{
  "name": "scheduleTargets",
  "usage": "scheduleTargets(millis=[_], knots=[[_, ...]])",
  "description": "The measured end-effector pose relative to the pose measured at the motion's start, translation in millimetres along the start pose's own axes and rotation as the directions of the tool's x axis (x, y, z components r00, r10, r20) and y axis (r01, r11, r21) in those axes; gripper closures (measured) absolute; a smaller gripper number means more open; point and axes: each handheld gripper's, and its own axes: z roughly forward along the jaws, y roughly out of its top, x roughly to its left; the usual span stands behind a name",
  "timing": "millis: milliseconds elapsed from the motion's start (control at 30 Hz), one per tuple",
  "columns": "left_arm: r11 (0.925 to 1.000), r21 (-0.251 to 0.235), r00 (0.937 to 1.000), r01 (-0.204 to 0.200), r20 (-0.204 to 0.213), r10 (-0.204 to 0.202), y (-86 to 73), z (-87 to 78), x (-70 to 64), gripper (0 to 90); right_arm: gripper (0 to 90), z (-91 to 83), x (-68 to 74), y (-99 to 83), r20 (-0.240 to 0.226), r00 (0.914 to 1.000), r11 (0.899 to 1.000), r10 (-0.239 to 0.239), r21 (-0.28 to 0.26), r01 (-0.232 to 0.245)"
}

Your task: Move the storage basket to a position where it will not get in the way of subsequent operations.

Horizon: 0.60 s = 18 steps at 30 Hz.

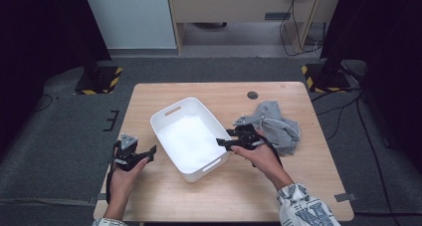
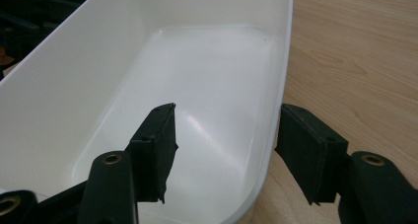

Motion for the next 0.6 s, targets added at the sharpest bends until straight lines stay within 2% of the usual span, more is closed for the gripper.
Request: scheduleTargets(millis=[167, 400, 433, 533, 600], knots=[[0.9998, -0.008, 0.9998, -0.017, -0.014, 0.017, 0.9, -2.2, -0.2, 18.9, 42.5, 0.7, 14.1, -3.8, 0.001, 0.9993, 0.999, -0.037, 0.008, 0.037], [0.9999, -0.009, 0.9990, -0.005, -0.045, 0.004, -1.9, -7.7, 5.6, 20.2, 43.7, 6.6, 43.2, -12.4, -0.067, 0.9943, 0.996, -0.083, 0.024, 0.085], [0.9999, -0.012, 0.9987, 0.008, -0.050, -0.009, -3.5, -9.4, 9.4, 20.2, 43.6, 6.8, 46.4, -12.6, -0.077, 0.9931, 0.995, -0.089, 0.030, 0.091], [0.9997, -0.012, 0.9985, 0.021, -0.050, -0.021, -5.0, -10.0, 13.0, 19.7, 42.2, 7.6, 53.7, -13.9, -0.101, 0.9907, 0.995, -0.092, 0.031, 0.095], [0.9996, -0.009, 0.9982, 0.026, -0.054, -0.026, -5.9, -10.7, 14.8, 19.7, 42.0, 7.8, 55.5, -14.3, -0.101, 0.9908, 0.995, -0.090, 0.029, 0.093]])
